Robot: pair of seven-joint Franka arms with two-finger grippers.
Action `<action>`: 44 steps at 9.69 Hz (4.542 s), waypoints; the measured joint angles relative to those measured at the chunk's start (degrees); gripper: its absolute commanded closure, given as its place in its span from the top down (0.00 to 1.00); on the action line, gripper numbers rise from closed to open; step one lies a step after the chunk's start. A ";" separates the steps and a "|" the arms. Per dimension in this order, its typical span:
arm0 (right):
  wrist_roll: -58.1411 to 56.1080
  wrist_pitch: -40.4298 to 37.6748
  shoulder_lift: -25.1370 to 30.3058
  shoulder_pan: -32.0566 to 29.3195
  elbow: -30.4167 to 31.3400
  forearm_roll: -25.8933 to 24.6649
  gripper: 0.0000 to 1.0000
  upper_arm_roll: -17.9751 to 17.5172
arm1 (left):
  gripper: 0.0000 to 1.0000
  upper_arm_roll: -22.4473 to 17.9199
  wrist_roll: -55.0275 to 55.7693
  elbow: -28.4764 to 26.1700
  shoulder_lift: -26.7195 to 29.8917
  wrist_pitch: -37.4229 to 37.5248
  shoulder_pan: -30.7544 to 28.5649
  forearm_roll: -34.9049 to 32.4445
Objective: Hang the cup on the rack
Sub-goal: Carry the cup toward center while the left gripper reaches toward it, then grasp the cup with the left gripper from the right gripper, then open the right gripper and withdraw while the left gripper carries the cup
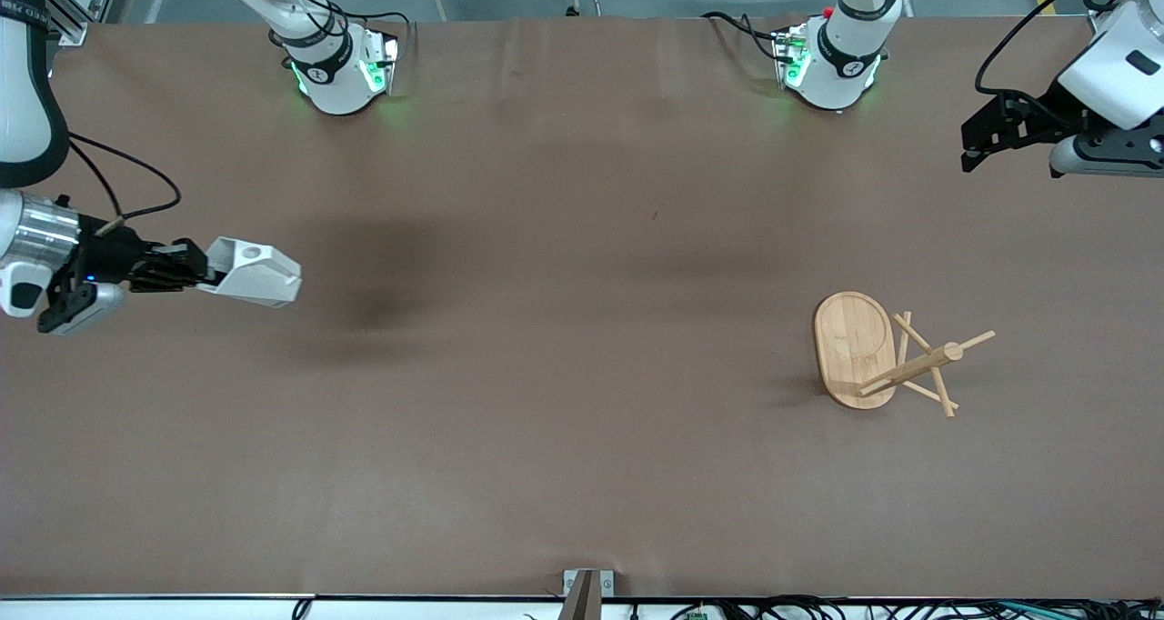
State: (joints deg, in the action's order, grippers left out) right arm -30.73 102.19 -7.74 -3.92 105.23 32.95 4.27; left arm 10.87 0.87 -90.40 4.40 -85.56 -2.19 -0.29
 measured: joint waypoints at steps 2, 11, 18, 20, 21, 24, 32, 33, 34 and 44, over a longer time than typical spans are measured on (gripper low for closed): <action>0.16 -1.04 -0.11 2.36 -0.39 10.45 0.01 -0.01 | 1.00 1.12 -0.03 -0.08 -1.09 0.08 5.73 1.31; 0.80 -9.09 -1.62 15.31 -0.49 25.70 0.01 0.11 | 1.00 3.20 0.62 -0.04 -10.72 -23.45 35.15 6.45; 0.67 -15.12 -3.71 17.24 -0.50 29.79 0.01 -2.51 | 1.00 9.77 -0.70 0.02 -15.45 -35.13 36.33 6.42; 0.67 -15.62 -4.13 17.60 -0.50 29.82 0.01 -3.41 | 1.00 9.78 -1.66 0.01 -16.25 -37.13 36.82 5.87; 0.66 -16.61 -4.22 17.62 -0.50 29.87 0.01 -3.60 | 1.00 9.80 -2.24 0.01 -16.79 -37.75 37.02 4.98; 0.63 -17.95 -4.23 17.51 -0.52 30.53 0.01 -3.68 | 1.00 9.81 -3.38 0.42 -18.54 -39.42 37.86 2.98; 0.53 -16.53 -4.61 17.61 -0.54 34.06 0.01 -6.19 | 0.68 9.84 -4.21 1.95 -18.80 -39.77 38.13 2.71; 0.53 -15.94 -4.67 17.61 -0.54 34.10 0.01 -6.55 | 0.41 9.84 -4.28 2.02 -18.80 -39.76 38.13 2.70; 0.53 -15.52 -4.75 17.60 -0.54 34.21 0.01 -6.64 | 0.18 9.86 -4.60 2.01 -18.78 -39.65 38.14 2.42; 3.52 -9.20 -4.92 16.91 -6.30 32.96 1.00 -6.21 | 0.00 9.33 0.91 4.82 -19.04 -39.18 33.79 2.33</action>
State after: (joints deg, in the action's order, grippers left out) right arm -27.21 92.99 -12.65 12.99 98.93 65.91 -1.94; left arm 20.20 1.77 -85.58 -14.65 -124.73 31.61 2.04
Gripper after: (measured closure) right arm 0.000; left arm 0.251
